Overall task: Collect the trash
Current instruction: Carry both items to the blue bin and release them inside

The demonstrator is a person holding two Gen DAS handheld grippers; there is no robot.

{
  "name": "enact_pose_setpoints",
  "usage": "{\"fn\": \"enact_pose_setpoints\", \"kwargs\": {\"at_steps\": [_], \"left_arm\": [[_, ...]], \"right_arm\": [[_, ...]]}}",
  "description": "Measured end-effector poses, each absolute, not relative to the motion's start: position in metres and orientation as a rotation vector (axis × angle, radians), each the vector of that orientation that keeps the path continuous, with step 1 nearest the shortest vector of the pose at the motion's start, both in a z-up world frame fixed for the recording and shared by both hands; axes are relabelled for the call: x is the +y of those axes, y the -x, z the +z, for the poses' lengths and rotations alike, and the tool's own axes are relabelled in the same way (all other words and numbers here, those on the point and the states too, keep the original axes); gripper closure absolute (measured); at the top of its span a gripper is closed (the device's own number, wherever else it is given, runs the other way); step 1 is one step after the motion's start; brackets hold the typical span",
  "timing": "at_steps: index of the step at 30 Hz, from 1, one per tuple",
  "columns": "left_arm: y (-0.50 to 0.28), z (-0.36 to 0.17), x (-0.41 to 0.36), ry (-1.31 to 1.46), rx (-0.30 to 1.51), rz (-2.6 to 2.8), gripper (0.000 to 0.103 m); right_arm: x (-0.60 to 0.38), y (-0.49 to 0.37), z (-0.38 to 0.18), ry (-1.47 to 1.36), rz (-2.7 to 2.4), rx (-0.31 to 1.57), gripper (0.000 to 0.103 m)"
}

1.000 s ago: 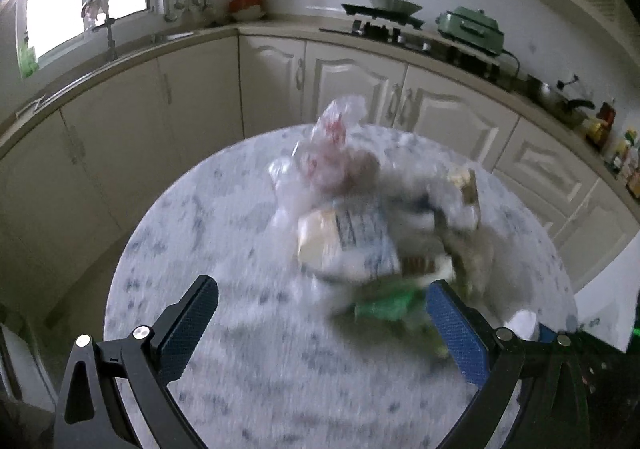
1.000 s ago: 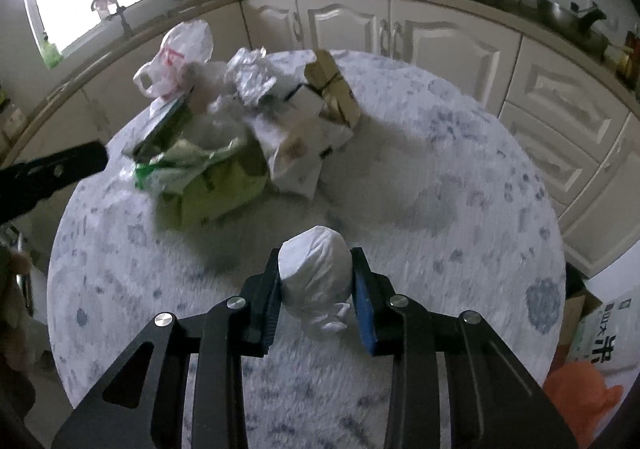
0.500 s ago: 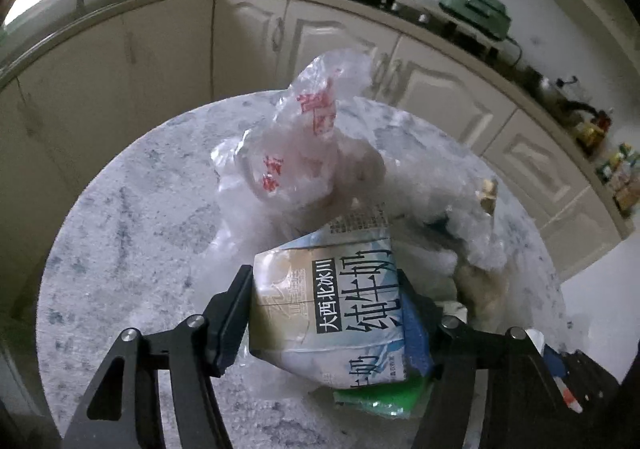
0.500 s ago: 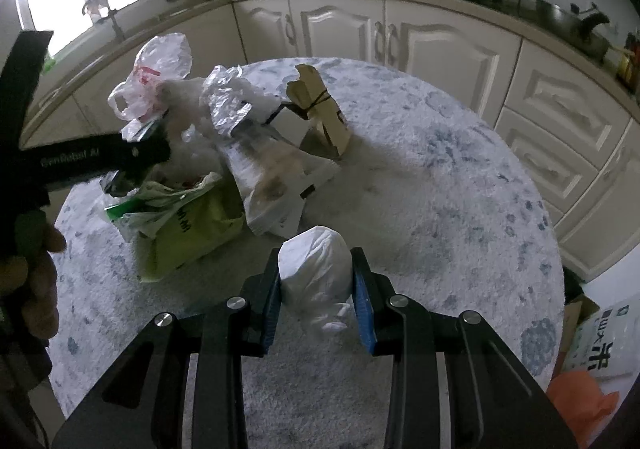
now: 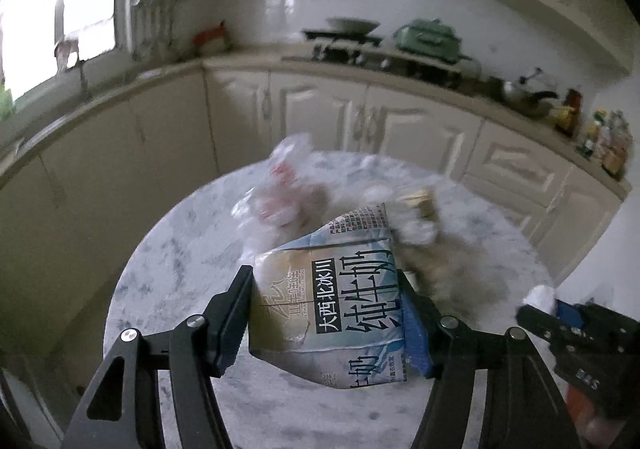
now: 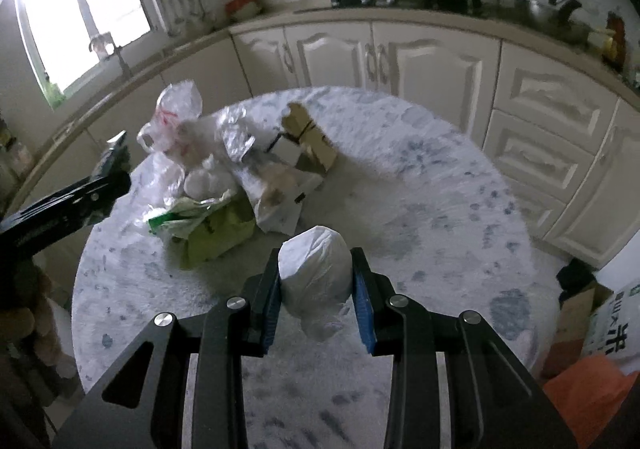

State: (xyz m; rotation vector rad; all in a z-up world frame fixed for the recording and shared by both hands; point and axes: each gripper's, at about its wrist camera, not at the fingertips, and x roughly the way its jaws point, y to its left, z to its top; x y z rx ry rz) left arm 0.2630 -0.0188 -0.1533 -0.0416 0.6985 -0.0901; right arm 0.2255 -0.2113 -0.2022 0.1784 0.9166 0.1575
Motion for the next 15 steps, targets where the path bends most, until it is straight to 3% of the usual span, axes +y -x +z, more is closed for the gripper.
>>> {"fn": "enact_pose_setpoints", "kwargs": {"at_steps": [8,15], "left_arm": [[-0.235,-0.143,-0.130,-0.016,0.665,-0.350,0.041],[-0.249,-0.169,-0.250,-0.056,0.745,-0.605,0.041]], "right_arm": [[-0.294,-0.186,-0.184,-0.271,0.028,0.858,0.071],[-0.413,-0.143,-0.201,-0.386,-0.193,0.864,0.071]]}}
